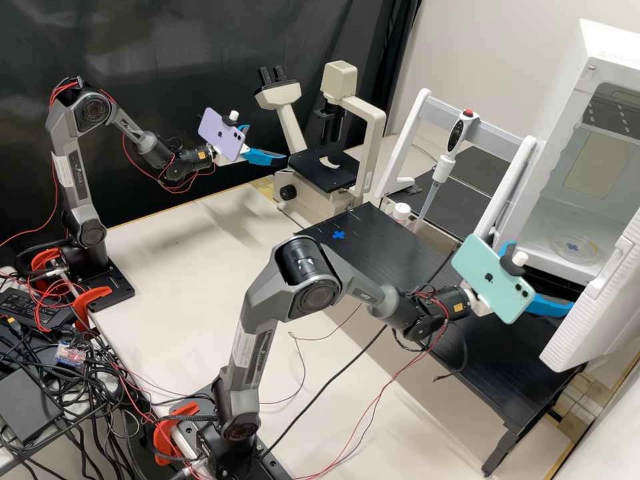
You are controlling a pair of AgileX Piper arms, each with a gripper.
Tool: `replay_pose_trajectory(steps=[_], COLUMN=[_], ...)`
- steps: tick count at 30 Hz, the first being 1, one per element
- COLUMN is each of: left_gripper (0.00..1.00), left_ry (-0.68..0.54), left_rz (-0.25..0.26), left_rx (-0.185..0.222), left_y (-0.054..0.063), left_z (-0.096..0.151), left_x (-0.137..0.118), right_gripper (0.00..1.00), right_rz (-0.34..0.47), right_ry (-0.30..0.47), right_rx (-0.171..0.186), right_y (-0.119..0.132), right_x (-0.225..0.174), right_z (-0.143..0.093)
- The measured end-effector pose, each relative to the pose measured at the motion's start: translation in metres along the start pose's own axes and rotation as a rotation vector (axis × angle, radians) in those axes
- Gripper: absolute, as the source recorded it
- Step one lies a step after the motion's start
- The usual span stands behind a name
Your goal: Move the petri dish to the microscope
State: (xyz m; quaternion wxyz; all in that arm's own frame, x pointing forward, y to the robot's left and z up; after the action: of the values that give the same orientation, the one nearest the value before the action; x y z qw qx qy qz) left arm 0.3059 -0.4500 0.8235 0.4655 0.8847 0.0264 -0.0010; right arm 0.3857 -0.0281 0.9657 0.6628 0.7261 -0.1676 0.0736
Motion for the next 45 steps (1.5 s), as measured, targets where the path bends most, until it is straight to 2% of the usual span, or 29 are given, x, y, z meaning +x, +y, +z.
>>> replay_pose_trajectory(steps=[10, 13, 20, 22, 25, 30, 32, 37, 38, 41, 45], left_gripper=[1.00, 1.00, 1.00, 1.00, 1.00, 1.00, 1.00, 1.00, 1.00, 1.00, 1.00], left_ry=[0.000, 0.000, 0.000, 0.000, 0.000, 0.000, 0.000, 0.000, 0.000, 0.000, 0.000], left_rz=[0.000, 0.000, 0.000, 0.000, 0.000, 0.000, 0.000, 0.000, 0.000, 0.000, 0.000], left_rx=[0.000, 0.000, 0.000, 0.000, 0.000, 0.000, 0.000, 0.000, 0.000, 0.000, 0.000], left_y=[0.000, 0.000, 0.000, 0.000, 0.000, 0.000, 0.000, 0.000, 0.000, 0.000, 0.000], left_z=[0.000, 0.000, 0.000, 0.000, 0.000, 0.000, 0.000, 0.000, 0.000, 0.000, 0.000], left_x=[0.000, 0.000, 0.000, 0.000, 0.000, 0.000, 0.000, 0.000, 0.000, 0.000, 0.000], right_gripper=[1.00, 1.00, 1.00, 1.00, 1.00, 1.00, 1.00, 1.00, 0.00, 0.00, 0.00], right_rz=[-0.034, -0.046, -0.082, -0.094, -0.120, -0.151, -0.162, -0.169, -0.171, -0.180, -0.181], right_ry=[0.021, 0.022, 0.016, 0.008, 0.004, -0.015, -0.023, -0.003, -0.005, 0.006, 0.019], right_rx=[-0.030, -0.031, -0.062, -0.065, -0.115, -0.147, -0.152, -0.138, -0.137, -0.124, -0.131], right_y=[-0.010, -0.013, -0.027, -0.032, -0.037, -0.045, -0.048, -0.052, -0.053, -0.058, -0.059], right_x=[0.079, 0.095, 0.130, 0.136, 0.146, 0.155, 0.157, 0.167, 0.168, 0.174, 0.177], right_z=[-0.025, -0.030, -0.036, -0.034, -0.032, -0.023, -0.021, -0.019, -0.019, -0.016, -0.015])
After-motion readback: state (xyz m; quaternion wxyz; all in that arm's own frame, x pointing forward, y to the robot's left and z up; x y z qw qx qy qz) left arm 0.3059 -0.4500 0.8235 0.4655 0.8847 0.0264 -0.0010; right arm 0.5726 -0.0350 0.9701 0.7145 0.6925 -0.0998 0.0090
